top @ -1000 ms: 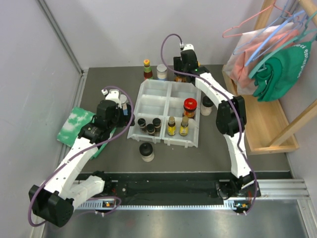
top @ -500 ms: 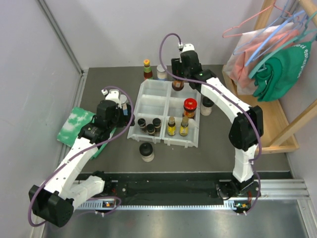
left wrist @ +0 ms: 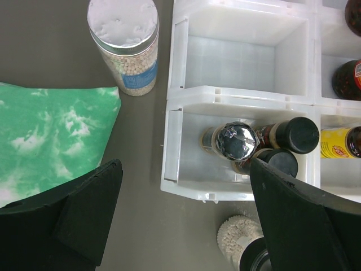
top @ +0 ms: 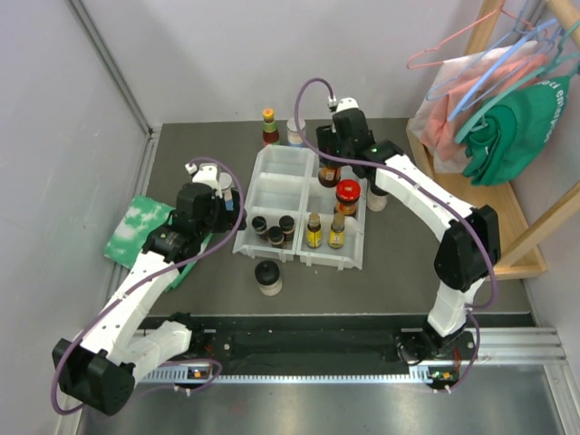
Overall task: Organize the condiment bottles
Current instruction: Place the bottle in the storage box.
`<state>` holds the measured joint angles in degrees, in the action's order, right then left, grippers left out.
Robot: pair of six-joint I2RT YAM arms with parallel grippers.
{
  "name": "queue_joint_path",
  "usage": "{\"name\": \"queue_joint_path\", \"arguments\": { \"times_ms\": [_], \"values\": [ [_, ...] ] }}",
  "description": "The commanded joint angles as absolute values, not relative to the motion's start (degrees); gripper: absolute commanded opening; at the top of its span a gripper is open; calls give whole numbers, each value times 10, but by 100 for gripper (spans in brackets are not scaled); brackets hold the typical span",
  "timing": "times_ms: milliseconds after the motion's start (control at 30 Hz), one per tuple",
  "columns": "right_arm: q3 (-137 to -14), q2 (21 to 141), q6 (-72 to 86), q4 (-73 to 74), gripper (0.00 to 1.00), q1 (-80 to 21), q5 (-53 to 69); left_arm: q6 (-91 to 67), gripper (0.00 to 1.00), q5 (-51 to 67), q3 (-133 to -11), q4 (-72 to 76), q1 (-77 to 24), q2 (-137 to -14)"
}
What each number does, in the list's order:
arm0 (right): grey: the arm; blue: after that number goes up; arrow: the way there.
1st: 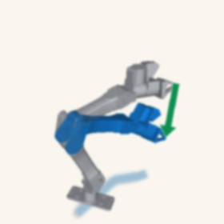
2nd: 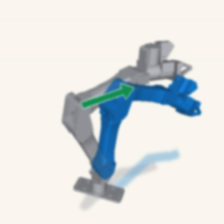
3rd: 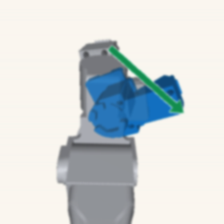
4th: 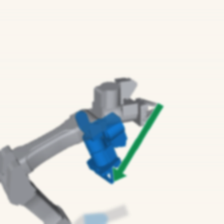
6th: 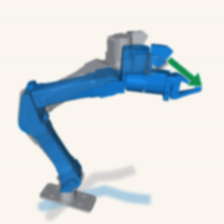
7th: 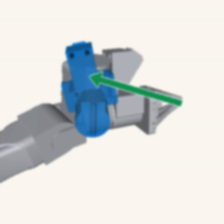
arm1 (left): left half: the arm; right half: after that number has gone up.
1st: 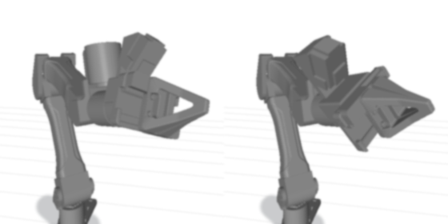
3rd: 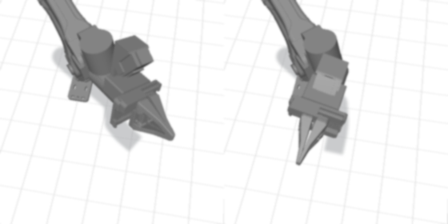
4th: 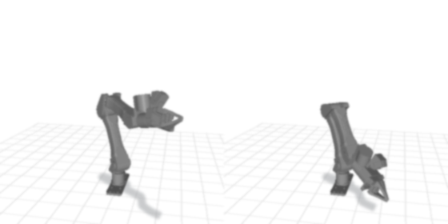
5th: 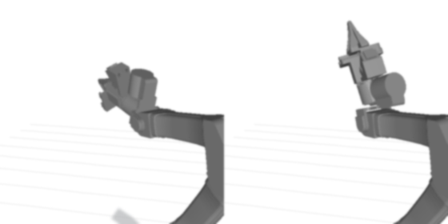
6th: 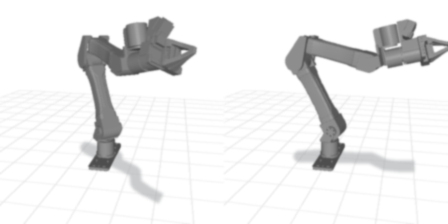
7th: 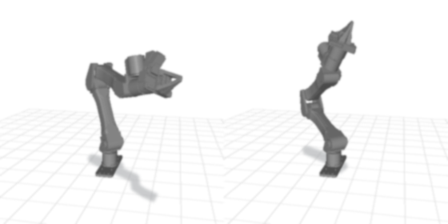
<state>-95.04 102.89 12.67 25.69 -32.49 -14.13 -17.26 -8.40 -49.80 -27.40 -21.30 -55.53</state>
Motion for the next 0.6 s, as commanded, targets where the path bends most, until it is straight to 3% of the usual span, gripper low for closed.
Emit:
{"name": "queue_joint_path", "arguments": {
  "times_ms": [0,567],
  "values": [
    [-965,957,128,203,0,-350,-138,-174,99,-86,-502,-257,-210,-539],
    [-886,931,127,229,0,-400,-178,-173,99,-105,-508,-265,-210,-540]
  ]
}}
